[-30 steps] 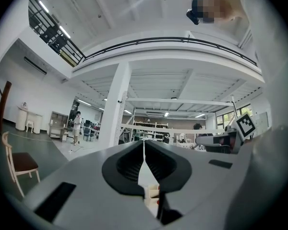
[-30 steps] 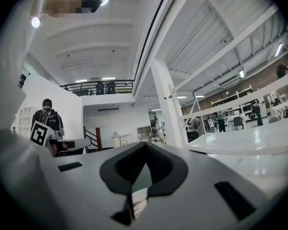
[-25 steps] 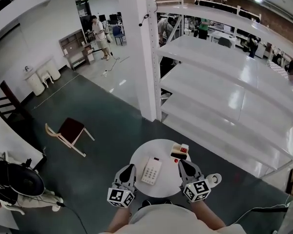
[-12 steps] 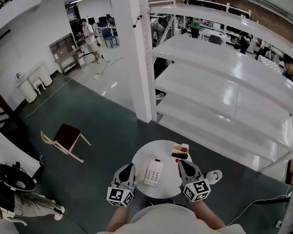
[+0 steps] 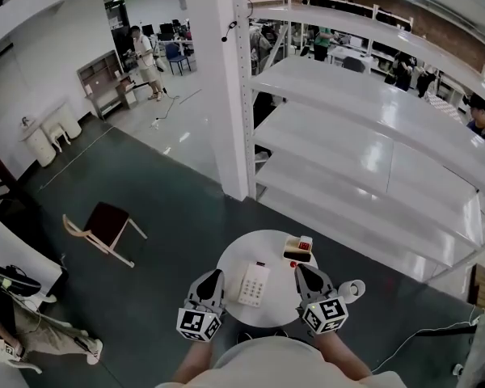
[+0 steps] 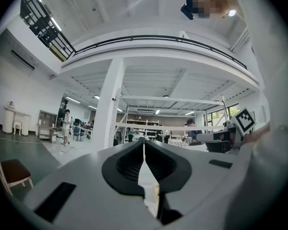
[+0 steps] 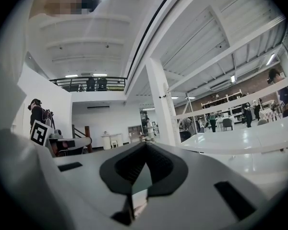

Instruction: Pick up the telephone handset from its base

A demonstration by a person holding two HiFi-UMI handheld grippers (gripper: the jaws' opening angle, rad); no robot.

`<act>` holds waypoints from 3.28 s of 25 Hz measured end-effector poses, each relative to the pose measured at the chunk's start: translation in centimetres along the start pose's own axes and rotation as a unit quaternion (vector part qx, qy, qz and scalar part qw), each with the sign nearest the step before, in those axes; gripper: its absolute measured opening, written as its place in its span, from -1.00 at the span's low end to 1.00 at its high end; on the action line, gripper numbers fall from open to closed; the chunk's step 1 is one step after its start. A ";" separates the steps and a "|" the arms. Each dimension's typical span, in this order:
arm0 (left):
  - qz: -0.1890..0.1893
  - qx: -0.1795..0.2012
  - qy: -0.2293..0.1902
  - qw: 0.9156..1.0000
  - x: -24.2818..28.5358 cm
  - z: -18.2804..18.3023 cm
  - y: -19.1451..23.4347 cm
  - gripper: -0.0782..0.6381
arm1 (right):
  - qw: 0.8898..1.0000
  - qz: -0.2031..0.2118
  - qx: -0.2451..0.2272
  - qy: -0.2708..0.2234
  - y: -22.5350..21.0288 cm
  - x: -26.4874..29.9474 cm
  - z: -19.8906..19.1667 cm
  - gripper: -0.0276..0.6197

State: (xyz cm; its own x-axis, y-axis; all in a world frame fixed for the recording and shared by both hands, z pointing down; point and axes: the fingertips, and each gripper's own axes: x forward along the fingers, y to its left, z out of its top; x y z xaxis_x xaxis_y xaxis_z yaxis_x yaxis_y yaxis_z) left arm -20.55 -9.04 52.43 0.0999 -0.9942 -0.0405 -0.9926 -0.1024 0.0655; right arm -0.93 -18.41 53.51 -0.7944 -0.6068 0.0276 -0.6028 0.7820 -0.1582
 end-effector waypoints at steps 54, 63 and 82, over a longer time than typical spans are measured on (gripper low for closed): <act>0.019 -0.050 0.327 0.943 -3.8 -27.7 1.6 -0.71 | 0.999 -0.028 0.016 0.028 -1.7 1.2 -1.6 -0.89; -0.002 -0.050 0.335 0.941 -1.9 -28.9 1.2 -0.70 | 0.998 -0.044 0.016 0.031 -2.5 0.9 -1.5 -0.89; -0.011 -0.033 0.378 0.925 3.0 -32.3 3.0 0.10 | 0.995 -0.088 0.014 0.038 -4.2 0.2 -1.7 -0.89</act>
State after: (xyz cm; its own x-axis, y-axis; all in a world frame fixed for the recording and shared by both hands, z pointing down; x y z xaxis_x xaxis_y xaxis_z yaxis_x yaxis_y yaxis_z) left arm -21.00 -13.41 84.73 0.1653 -0.7283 0.6650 -0.9857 -0.1004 0.1351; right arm 1.29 -21.57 55.84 -0.6808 -0.7205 0.1319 -0.7315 0.6597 -0.1725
